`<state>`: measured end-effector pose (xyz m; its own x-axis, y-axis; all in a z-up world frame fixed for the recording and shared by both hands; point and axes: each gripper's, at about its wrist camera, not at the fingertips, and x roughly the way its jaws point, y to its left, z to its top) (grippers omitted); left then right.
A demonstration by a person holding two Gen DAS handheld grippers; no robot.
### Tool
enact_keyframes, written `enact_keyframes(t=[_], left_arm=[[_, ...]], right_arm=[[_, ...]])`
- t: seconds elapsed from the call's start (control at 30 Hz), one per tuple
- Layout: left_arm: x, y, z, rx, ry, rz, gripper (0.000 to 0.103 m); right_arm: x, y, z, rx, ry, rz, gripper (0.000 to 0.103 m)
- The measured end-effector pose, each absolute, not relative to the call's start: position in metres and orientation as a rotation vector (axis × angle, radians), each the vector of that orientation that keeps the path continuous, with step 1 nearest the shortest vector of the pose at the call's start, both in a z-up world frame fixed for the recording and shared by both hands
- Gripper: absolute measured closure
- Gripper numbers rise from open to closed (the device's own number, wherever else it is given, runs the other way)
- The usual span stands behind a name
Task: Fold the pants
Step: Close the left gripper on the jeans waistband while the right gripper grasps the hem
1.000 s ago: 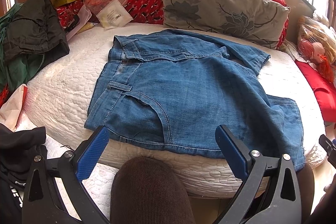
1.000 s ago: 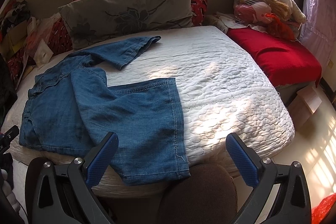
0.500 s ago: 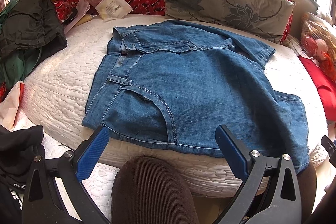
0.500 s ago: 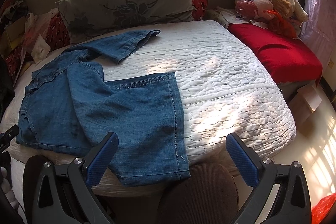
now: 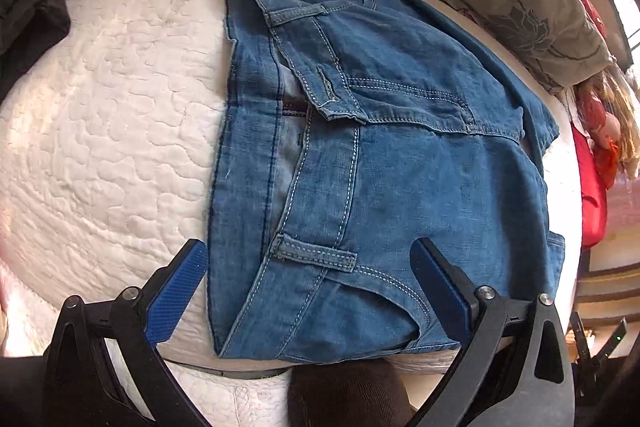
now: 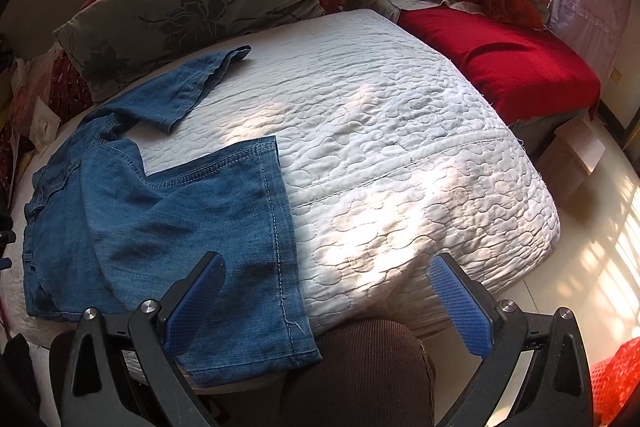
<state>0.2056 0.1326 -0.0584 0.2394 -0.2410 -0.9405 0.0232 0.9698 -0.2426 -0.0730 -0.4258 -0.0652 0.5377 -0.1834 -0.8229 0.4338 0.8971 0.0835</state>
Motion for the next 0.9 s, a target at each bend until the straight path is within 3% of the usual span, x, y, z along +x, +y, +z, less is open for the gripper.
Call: enact_keyframes(t=[0.27, 0.5, 0.63, 0.9], left_arm=[[0.23, 0.105, -0.089, -0.158, 1.47, -0.274, 0.001], [0.221, 0.089, -0.073, -0.245, 1.471, -0.455, 0.001], [0.222, 0.084, -0.081, -0.229, 1.508, -0.438, 0.012], [0.218, 0.079, -0.089, -0.187, 1.499, -0.405, 0.012]], right_arm=[[-0.062, -0.422, -0.071, 0.276, 0.96, -0.359, 0.0], [-0.057, -0.428, -0.072, 0.271, 0.965, -0.371, 0.0], [-0.051, -0.431, -0.076, 0.295, 0.979, -0.355, 0.0], [-0.022, -0.458, -0.104, 0.436, 1.071, -0.298, 0.002]])
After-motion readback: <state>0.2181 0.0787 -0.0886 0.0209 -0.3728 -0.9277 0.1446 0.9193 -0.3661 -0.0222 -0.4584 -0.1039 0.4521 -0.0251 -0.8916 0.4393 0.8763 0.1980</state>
